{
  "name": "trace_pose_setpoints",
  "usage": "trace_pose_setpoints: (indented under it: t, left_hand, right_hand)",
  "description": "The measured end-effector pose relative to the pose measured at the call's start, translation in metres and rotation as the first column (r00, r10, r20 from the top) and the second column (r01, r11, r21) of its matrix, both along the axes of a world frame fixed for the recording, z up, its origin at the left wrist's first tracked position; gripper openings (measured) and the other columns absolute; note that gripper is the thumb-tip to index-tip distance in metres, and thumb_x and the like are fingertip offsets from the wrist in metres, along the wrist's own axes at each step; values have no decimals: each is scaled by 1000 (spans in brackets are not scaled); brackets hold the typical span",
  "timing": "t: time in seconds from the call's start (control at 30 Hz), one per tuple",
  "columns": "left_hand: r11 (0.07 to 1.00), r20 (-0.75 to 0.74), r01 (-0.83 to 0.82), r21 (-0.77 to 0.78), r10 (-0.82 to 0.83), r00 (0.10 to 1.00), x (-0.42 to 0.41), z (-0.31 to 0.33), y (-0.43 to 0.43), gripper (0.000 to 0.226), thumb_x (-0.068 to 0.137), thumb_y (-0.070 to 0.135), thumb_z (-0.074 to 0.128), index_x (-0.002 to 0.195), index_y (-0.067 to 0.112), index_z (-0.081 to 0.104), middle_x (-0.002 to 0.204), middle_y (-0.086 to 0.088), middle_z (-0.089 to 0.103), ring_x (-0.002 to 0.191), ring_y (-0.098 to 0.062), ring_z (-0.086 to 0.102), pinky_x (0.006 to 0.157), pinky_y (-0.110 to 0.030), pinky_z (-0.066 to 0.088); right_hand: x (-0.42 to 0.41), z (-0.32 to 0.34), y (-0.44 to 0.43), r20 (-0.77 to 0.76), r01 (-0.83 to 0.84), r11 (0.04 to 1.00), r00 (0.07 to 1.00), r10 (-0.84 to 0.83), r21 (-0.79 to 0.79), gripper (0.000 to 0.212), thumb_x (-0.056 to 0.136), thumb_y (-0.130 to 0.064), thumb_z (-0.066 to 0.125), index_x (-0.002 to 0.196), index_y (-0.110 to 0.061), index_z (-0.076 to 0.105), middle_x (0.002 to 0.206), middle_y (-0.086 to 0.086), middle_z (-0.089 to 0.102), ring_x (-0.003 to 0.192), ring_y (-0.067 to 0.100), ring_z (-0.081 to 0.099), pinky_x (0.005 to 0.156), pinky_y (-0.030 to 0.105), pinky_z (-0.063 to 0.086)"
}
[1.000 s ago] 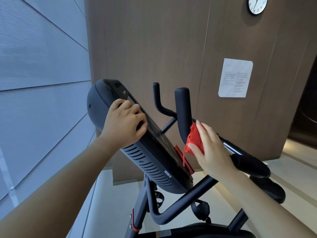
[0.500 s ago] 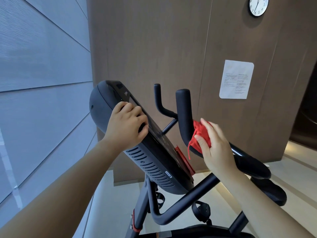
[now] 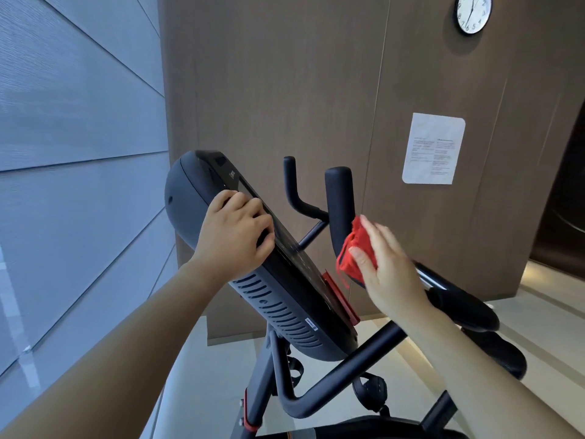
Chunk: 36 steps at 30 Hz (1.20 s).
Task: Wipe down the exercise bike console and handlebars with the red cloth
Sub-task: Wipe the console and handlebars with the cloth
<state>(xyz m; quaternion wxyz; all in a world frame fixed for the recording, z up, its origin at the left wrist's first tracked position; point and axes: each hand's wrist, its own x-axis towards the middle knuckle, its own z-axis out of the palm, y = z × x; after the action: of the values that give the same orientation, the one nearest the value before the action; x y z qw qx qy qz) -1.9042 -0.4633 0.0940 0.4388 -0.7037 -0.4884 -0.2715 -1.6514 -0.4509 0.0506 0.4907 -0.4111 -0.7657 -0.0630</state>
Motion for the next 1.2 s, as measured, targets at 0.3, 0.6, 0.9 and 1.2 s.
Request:
trace_pose_setpoints:
  t: [0.3, 0.6, 0.9, 1.2]
  left_hand:
    - [994, 31, 32, -103, -29, 999, 2, 2, -8, 33, 84, 41, 40, 80, 27, 70, 82, 6, 61, 88, -21, 53, 96, -37, 28]
    - [856, 488, 472, -211, -326, 810, 77, -17, -29, 19, 87, 23, 59, 105, 23, 65, 102, 4, 57, 98, -14, 50, 85, -28, 41]
    - [853, 458, 462, -241, -320, 829, 157, -17, -32, 19, 88, 22, 56, 106, 20, 62, 106, 9, 55, 98, -13, 50, 85, -21, 40]
    - [912, 122, -10, -411, 65, 990, 210, -39, -10, 50, 93, 49, 17, 121, 29, 53, 109, 7, 59, 101, -17, 54, 95, -30, 35]
  right_hand:
    - [44, -12, -2, 294, 53, 991, 956, -16, -120, 70, 84, -64, 24, 144, -28, 24, 142, -6, 38, 131, 15, 34, 105, 38, 35]
    - [68, -14, -1, 67, -121, 963, 988, 141, -239, 73, 70, -69, 56, 130, -32, 38, 130, -25, 35, 120, -4, 35, 102, 28, 34]
    - [122, -12, 22, 70, -273, 890, 945, 319, -364, 83, 67, -77, 55, 138, -39, 35, 141, -29, 32, 129, -12, 27, 103, 23, 31]
    - [168, -34, 55, 137, -318, 865, 908, 395, -387, 67, 81, -74, 30, 135, -35, 39, 135, -28, 35, 124, -16, 26, 102, 14, 25]
